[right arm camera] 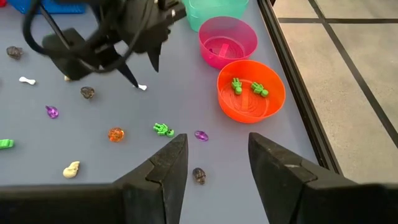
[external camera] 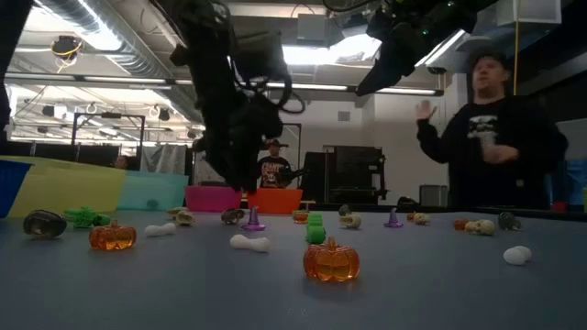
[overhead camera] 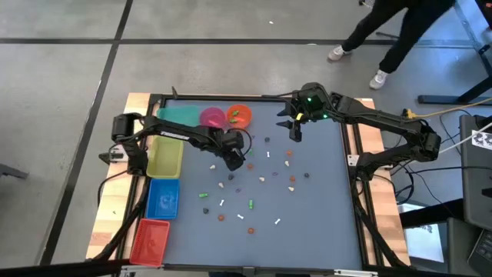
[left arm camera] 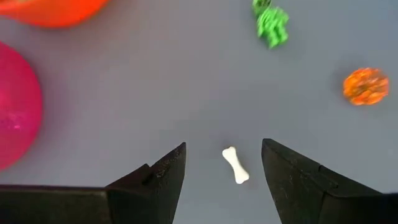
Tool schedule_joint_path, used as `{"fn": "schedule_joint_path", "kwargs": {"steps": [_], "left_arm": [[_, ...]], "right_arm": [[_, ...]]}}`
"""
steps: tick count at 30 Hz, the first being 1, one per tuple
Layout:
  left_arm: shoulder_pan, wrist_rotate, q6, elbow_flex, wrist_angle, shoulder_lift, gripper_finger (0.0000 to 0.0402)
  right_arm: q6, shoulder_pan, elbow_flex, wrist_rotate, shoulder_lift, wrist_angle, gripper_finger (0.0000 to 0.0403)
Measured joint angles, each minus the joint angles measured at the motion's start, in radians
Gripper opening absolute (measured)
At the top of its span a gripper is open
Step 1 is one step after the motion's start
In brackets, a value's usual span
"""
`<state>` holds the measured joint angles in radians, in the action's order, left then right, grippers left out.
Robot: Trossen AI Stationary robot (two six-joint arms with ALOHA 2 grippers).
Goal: Sort Halloween decoration
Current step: Put the white bone toy into the yellow bin
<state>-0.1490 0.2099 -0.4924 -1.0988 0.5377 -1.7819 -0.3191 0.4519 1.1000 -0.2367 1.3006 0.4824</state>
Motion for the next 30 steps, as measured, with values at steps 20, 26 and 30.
{"fn": "schedule_joint_path", "kwargs": {"steps": [20, 26, 30], "left_arm": [[0.0, -0.019, -0.081, 0.0, -0.016, -0.071, 0.0194], [0.0, -0.023, -0.082, 0.0, -0.013, -0.082, 0.019], [0.0, -0.023, -0.082, 0.0, -0.012, -0.083, 0.0172]], "right_arm": [[0.0, 0.0, 0.0, 0.0, 0.0, 0.002, 0.0168], [0.0, 0.0, 0.0, 0.0, 0.0, 0.017, 0.0168], [0.0, 0.0, 0.0, 0.0, 0.0, 0.017, 0.0168]]}}
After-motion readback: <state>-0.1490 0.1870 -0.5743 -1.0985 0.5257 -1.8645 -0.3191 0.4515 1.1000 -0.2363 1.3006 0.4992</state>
